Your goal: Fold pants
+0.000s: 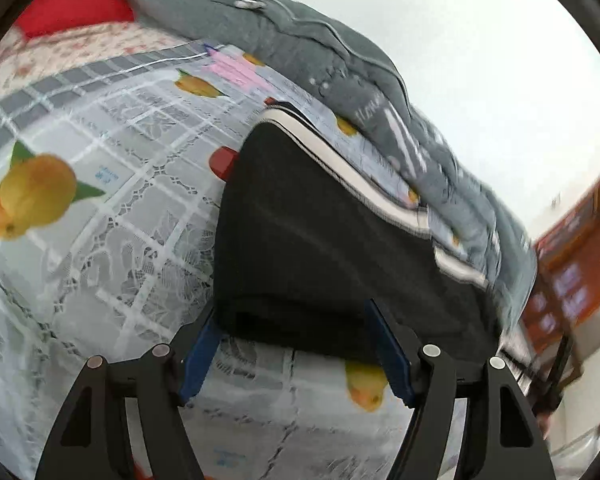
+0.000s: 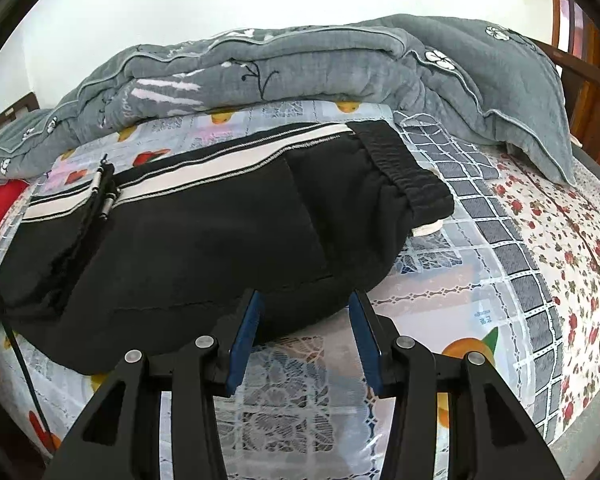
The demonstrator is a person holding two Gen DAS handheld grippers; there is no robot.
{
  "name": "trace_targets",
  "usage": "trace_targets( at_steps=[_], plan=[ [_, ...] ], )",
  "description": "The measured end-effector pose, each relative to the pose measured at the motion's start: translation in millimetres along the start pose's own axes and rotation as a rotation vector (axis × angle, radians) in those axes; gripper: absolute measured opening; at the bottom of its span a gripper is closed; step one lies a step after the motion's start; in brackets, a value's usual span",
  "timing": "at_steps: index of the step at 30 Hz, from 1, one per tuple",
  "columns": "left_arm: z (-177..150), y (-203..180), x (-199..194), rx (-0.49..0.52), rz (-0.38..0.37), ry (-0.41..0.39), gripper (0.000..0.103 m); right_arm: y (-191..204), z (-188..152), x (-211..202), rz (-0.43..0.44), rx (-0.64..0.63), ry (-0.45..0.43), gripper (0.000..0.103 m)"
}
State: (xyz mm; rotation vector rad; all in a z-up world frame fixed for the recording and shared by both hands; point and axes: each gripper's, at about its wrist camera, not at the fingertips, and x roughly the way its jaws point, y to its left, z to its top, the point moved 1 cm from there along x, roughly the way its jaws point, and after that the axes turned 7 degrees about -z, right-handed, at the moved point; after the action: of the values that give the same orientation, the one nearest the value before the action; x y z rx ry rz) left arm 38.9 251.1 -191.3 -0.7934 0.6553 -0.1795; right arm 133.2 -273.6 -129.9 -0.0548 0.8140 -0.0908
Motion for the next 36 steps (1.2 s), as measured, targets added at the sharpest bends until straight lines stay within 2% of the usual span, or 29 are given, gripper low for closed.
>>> trace_targets(
  at_steps=[2, 4, 8, 11, 16, 18, 21, 22, 23, 25, 28, 29, 31, 36],
  plan=[
    [8, 5, 9, -0.064, -0.022, -0.015, 0.074, 3, 1, -2, 0.018, -0.001, -0.004, 0.046],
    [14, 3, 18, -0.074, -0.025, -0.017, 0.076, 5, 2, -5, 0.026, -0.01, -0.011, 0.046],
    [11, -9, 24, -0.051, 0.039, -0.024, 0.078, 0, -1, -14, 0.044, -0.01, -0.035, 0.048],
    [3, -14, 20, -0.067, 0.045, -0.031, 0.078, -8, -9, -17, 0.04, -0.01, -0.041, 0.048],
    [13, -20, 32, -0.091, 0.187, -0.05, 0.055, -29, -17, -17, 0.014, 0.014, -0.057, 0.051],
    [14, -22, 32, -0.107, 0.234, -0.078, 0.035, -39, -17, -16, 0.001, 0.028, -0.063, 0.051],
    [16, -25, 26, -0.144, 0.253, -0.114, 0.019, -60, -23, -20, -0.038, 0.064, -0.107, 0.051],
    [18, -33, 25, -0.128, 0.268, -0.124, 0.018, -64, -24, -20, -0.033, 0.069, -0.106, 0.051],
    [22, -51, 25, -0.068, 0.311, -0.136, 0.017, -70, -25, -19, -0.025, 0.071, -0.094, 0.051],
    [24, -83, 25, 0.04, 0.35, -0.167, 0.016, -79, -27, -15, 0.001, 0.07, -0.062, 0.051],
    [26, -151, 35, 0.228, 0.352, -0.182, 0.015, -91, -28, -12, 0.022, 0.07, -0.066, 0.051],
    [22, -180, 44, 0.294, 0.331, -0.173, 0.015, -94, -28, -12, 0.021, 0.071, -0.069, 0.051],
    [14, -216, 60, 0.362, 0.28, -0.146, 0.015, -101, -28, -13, 0.027, 0.078, -0.079, 0.051],
    [-34, -296, 123, 0.485, 0.16, -0.058, 0.015, -118, -29, -20, 0.072, 0.094, -0.108, 0.051]
  ],
)
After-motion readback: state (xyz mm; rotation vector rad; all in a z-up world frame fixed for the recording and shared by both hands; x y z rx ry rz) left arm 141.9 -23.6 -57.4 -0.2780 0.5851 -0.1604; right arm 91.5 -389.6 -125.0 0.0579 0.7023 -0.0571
